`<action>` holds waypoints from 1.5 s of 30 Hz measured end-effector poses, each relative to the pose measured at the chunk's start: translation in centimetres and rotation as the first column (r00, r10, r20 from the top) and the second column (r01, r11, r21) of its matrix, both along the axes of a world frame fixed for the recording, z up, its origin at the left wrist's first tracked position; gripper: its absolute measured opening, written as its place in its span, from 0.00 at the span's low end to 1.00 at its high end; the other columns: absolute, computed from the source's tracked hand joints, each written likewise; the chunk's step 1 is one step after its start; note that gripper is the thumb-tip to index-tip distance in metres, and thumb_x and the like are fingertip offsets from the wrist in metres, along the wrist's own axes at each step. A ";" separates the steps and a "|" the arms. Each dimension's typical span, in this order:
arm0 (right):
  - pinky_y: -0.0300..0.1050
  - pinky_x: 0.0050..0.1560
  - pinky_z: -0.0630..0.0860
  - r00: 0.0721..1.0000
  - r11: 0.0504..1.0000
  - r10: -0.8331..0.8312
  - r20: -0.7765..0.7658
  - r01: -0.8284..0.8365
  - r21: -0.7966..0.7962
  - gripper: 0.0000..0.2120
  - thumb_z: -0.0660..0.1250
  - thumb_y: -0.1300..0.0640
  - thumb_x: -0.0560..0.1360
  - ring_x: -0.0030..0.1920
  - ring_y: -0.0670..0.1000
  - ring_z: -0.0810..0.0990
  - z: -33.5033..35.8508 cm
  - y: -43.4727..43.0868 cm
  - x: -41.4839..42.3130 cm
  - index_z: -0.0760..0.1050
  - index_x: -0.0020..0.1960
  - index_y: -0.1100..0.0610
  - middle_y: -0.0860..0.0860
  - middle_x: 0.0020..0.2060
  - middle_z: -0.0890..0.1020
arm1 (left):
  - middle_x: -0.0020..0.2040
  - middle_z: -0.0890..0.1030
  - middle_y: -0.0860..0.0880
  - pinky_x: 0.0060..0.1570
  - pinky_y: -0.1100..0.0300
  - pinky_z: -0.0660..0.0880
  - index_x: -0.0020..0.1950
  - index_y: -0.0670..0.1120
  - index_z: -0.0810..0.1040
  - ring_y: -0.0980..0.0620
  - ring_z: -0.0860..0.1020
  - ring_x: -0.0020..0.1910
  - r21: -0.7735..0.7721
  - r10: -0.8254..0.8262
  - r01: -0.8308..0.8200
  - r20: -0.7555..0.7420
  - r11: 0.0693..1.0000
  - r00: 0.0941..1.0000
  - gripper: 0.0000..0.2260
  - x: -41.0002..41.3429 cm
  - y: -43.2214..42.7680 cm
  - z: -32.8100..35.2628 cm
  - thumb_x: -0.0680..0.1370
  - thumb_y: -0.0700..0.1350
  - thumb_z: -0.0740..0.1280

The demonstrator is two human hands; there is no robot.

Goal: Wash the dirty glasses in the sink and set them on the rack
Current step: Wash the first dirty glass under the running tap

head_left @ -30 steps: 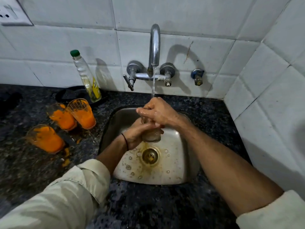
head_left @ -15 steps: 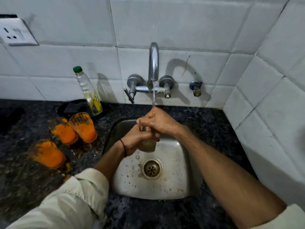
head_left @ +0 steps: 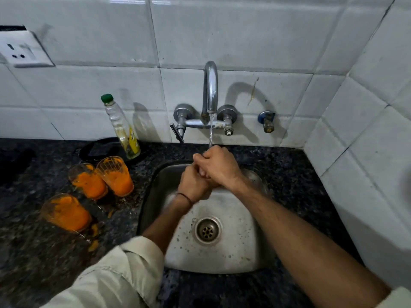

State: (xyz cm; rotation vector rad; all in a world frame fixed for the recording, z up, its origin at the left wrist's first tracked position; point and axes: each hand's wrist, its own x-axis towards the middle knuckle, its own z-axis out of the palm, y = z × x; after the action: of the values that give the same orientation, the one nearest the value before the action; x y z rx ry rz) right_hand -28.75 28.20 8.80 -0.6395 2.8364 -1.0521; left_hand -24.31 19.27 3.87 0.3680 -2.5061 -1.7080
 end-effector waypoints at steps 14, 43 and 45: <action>0.42 0.31 0.71 0.985 0.989 -0.138 0.100 0.143 -0.038 0.21 0.66 0.45 0.75 0.27 0.49 0.77 -2.4 -0.2 2.0 0.76 0.29 0.57 0.50 0.25 0.77 | 0.45 0.84 0.48 0.48 0.52 0.81 0.54 0.48 0.79 0.50 0.82 0.45 -0.167 0.049 -0.030 0.114 0.986 0.992 0.14 1.5 0.1 -1.7 0.71 0.49 0.74; 0.41 0.37 0.67 0.977 0.997 -0.049 0.209 0.035 0.067 0.15 0.56 0.52 0.82 0.43 0.51 0.80 -1.8 -1.3 4.2 0.79 0.50 0.57 0.51 0.42 0.79 | 0.46 0.80 0.54 0.50 0.58 0.77 0.55 0.48 0.75 0.55 0.80 0.49 -0.244 -0.042 0.000 -0.169 0.970 0.985 0.10 0.1 -1.1 -2.6 0.75 0.42 0.69; 0.43 0.44 0.71 0.975 0.961 0.192 0.109 -0.210 0.182 0.09 0.60 0.58 0.79 0.50 0.54 0.81 -2.0 1.0 4.4 0.79 0.54 0.55 0.53 0.47 0.82 | 0.47 0.82 0.53 0.50 0.57 0.77 0.53 0.48 0.77 0.55 0.80 0.48 -0.209 -0.101 0.060 -0.193 0.976 0.976 0.12 0.1 -2.4 -2.8 0.70 0.43 0.70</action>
State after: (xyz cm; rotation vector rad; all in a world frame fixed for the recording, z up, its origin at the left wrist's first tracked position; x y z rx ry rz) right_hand -24.38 29.17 6.80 -0.8176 2.6809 -0.7432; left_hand -24.18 16.85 1.03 0.0710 -2.5415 -1.4152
